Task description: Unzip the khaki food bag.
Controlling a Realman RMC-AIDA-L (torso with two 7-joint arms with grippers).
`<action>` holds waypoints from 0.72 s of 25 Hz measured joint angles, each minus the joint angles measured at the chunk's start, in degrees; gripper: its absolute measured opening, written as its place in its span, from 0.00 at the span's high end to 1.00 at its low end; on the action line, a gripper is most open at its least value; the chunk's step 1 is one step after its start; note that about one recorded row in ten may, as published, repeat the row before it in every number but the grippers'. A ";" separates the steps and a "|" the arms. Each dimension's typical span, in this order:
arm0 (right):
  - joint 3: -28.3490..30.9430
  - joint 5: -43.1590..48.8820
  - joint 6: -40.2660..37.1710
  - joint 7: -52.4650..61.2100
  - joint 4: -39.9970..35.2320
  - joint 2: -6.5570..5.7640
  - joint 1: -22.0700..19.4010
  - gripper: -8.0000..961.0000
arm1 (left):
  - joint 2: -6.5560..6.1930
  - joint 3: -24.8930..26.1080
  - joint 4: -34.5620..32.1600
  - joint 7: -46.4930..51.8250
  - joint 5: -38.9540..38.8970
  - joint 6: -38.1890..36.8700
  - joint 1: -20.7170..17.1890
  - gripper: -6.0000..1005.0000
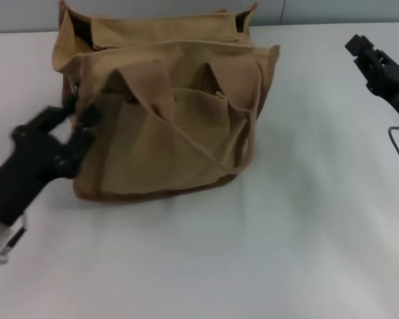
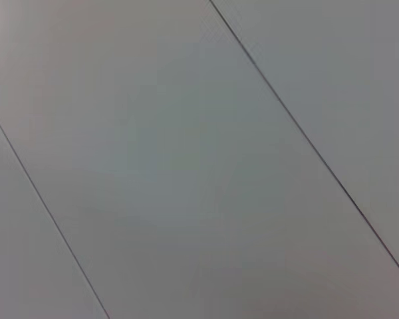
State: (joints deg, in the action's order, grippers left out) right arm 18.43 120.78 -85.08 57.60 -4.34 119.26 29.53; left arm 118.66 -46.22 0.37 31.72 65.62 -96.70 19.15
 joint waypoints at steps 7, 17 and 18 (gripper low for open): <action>-4.98 0.48 -14.61 0.19 -6.60 -0.68 -2.56 0.65 | -0.88 7.46 -7.97 3.83 -2.36 -8.98 -8.80 0.54; -39.83 1.32 -36.36 0.45 -18.35 -5.10 -2.90 0.29 | -10.26 -8.29 -20.88 17.06 12.40 -16.75 -9.45 0.22; -41.80 1.33 -36.98 0.49 -18.42 -5.16 -2.61 0.27 | -10.78 -10.31 -21.19 17.92 13.45 -16.74 -8.63 0.21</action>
State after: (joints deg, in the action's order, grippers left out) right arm -23.36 122.11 -122.07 58.09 -22.75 114.10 26.92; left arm 107.89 -56.53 -20.82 49.64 79.07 -113.44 10.52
